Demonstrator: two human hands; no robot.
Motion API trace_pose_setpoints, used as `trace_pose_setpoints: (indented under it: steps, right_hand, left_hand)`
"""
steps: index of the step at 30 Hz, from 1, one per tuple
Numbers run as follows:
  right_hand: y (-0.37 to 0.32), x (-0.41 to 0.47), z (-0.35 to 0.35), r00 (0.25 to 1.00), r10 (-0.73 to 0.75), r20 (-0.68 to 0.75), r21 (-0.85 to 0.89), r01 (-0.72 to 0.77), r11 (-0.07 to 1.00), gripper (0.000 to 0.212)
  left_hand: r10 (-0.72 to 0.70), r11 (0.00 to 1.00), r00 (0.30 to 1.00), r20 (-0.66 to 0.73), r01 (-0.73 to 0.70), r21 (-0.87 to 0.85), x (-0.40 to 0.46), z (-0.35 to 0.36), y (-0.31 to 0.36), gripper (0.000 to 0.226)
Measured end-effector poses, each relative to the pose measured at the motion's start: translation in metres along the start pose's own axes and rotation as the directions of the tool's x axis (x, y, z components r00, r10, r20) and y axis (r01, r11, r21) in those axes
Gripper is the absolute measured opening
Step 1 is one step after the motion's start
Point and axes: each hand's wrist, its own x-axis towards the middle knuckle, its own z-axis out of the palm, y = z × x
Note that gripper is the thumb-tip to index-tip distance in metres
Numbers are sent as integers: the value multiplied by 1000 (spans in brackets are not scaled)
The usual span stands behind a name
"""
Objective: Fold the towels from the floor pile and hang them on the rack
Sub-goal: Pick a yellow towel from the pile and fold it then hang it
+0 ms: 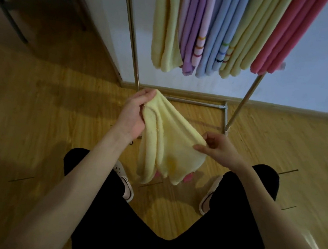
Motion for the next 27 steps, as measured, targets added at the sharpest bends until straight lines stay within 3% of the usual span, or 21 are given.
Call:
trace_pose_setpoints:
  steps: [4, 7, 11, 14, 19, 23, 27]
  right_hand:
    - [18, -8, -6, 991, 106, 83, -129, -95, 987, 26]
    - [25, -13, -6, 968, 150, 200, -198, -110, 974, 6]
    - [13, -15, -6, 953, 175, 247, -194, -128, 973, 15]
    - [-5, -15, -12, 934, 208, 291, -135, -175, 975, 17]
    - [-59, -19, -22, 983, -36, 180, -132, 60, 989, 36]
    - [-95, -25, -33, 965, -249, 78, -389, 259, 884, 47]
    - [-121, -27, -40, 942, -333, 44, -587, 294, 754, 33]
  left_hand:
    - [11, 1000, 999, -39, -12, -24, 0, -2, 5, 7]
    - [29, 999, 998, -58, -27, 34, 2, -4, 5, 20]
    - [41, 995, 995, -92, -32, 95, 6, -5, 5, 28]
    - [87, 993, 991, -105, -77, 95, 12, -2, 6, 11]
    - [217, 952, 972, -93, -190, 238, 19, 6, 10, 7]
    - [307, 912, 946, -102, -262, 315, 27, 11, 19, 7]
    - [354, 832, 934, -41, -295, 469, 36, 19, 21, 9]
